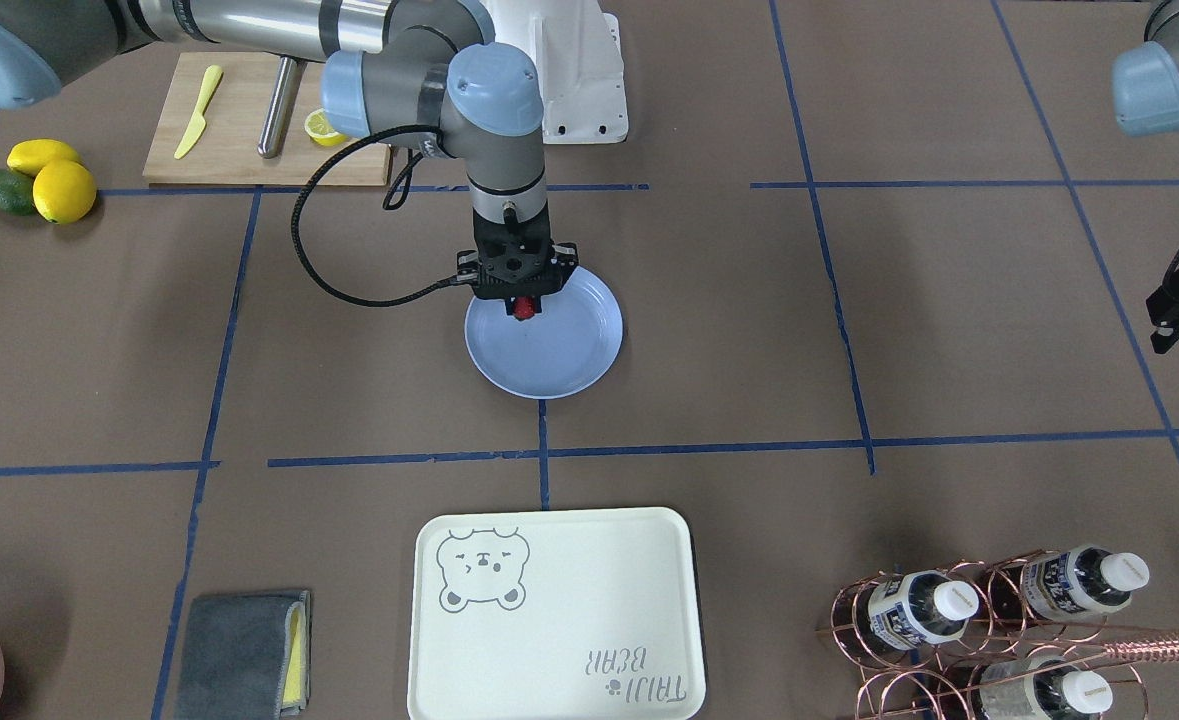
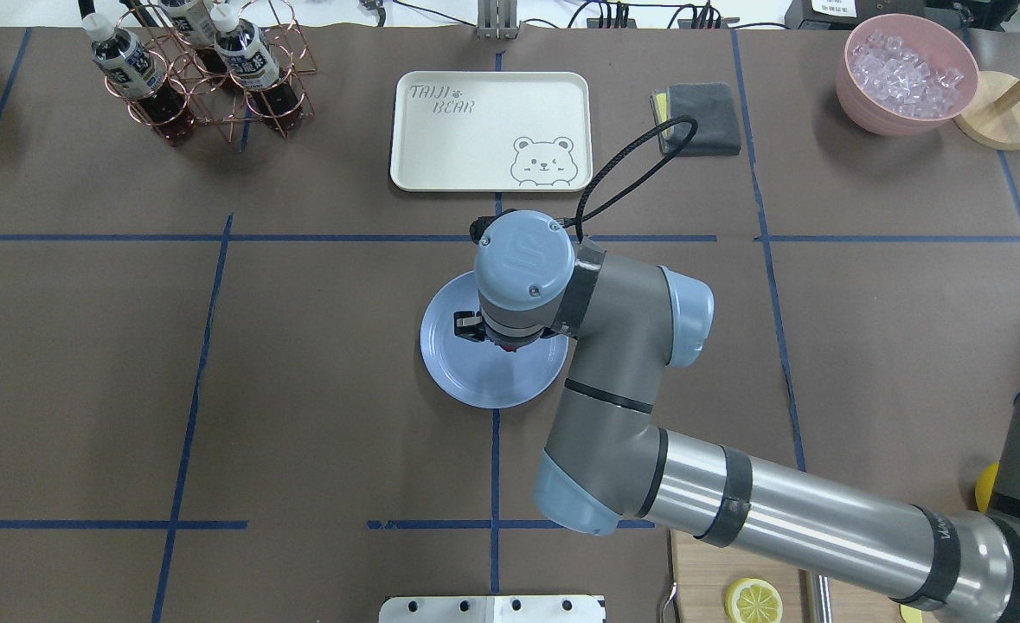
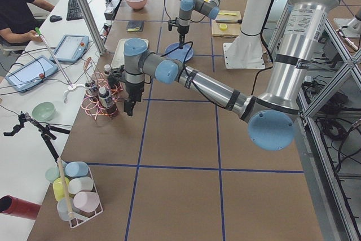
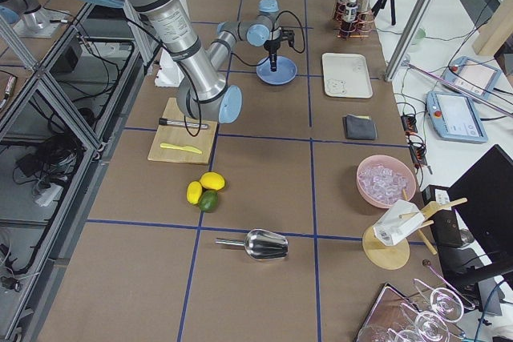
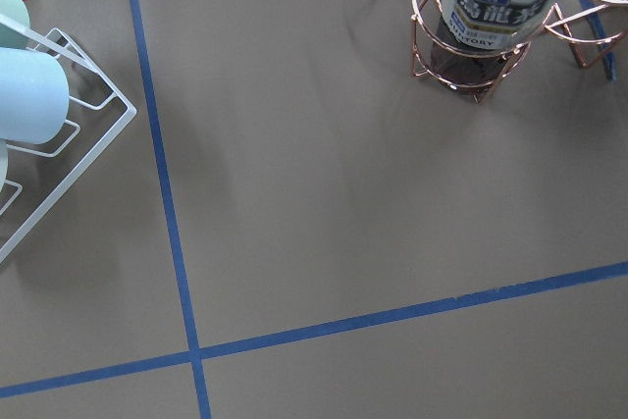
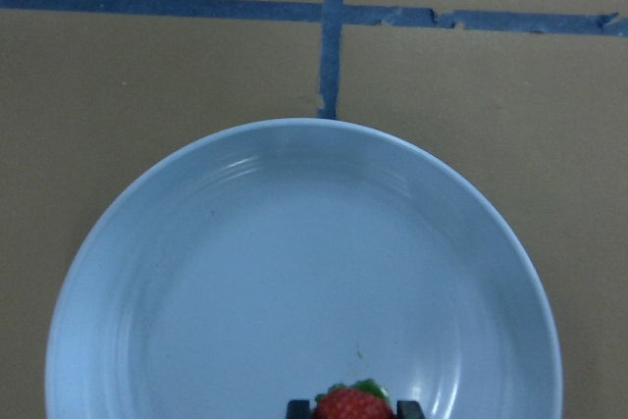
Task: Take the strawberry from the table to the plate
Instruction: 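Carry the strawberry with the right gripper over the plate and release it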
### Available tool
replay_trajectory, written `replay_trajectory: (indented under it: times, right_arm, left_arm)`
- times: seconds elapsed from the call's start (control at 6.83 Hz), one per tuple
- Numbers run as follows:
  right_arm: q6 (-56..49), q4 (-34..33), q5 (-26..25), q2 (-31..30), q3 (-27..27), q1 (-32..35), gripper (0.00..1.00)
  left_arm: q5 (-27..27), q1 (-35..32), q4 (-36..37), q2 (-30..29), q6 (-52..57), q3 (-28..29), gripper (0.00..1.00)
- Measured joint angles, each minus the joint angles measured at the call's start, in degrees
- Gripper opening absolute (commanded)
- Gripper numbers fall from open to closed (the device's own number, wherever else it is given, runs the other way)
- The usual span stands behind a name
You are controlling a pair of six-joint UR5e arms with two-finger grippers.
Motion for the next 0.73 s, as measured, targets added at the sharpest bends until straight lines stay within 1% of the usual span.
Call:
replay_trajectory:
  times: [0.29, 0.44, 0.59, 0.73]
  right_arm:
    - [-0.1, 0.6, -0.3, 3.1, -4.8, -0.3, 0.00]
    - [-0.1, 1.4, -0.4, 3.7, -6.0, -0.3, 0.63]
    - [-0.1, 1.9, -0.5, 3.9, -6.6, -0.4, 0.98]
    - [-0.2, 2.1, -0.5, 4.0, -7.1, -0.4, 1.00]
  left_arm:
    - [0.1, -0.1, -0.1, 0.0, 0.0, 0.1, 1.00]
    - [0.1, -0.1, -0.1, 0.0, 0.0, 0.2, 1.00]
    - [0.1, -0.1, -0.1, 0.0, 0.0, 0.4, 1.00]
    - [0.2, -0.1, -0.1, 0.0, 0.0, 0.6, 1.00]
